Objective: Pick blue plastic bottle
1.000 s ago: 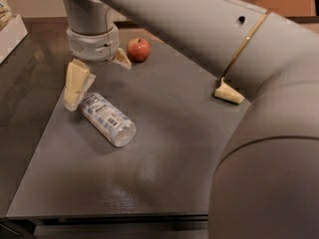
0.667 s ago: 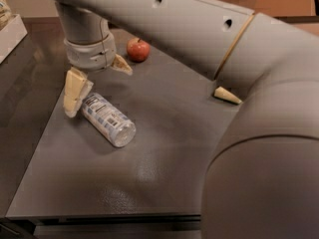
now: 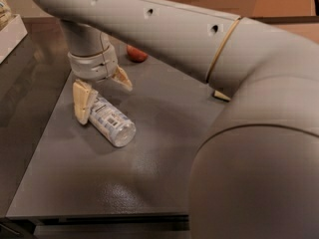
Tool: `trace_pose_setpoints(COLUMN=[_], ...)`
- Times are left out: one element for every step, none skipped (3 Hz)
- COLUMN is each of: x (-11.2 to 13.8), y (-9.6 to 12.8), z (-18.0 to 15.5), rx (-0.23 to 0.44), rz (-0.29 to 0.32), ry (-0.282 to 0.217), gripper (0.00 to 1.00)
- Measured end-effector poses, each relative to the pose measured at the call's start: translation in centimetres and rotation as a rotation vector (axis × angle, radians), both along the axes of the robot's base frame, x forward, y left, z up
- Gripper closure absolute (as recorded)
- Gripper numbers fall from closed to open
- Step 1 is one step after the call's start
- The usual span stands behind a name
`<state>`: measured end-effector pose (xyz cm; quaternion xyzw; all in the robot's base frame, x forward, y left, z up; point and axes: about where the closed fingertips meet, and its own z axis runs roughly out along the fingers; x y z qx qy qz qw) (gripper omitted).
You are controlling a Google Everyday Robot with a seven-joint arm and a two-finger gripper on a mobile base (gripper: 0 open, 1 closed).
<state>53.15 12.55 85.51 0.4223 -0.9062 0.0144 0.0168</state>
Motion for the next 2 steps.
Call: trace_pose_setpoints(x=[-0.14, -0.12], y=[0.01, -0.26], z=[-0.73, -0.35], rx=[-0.004, 0.005], rz=[0.001, 0.009], ry=[0.021, 0.015], gripper=[0.41, 0.65])
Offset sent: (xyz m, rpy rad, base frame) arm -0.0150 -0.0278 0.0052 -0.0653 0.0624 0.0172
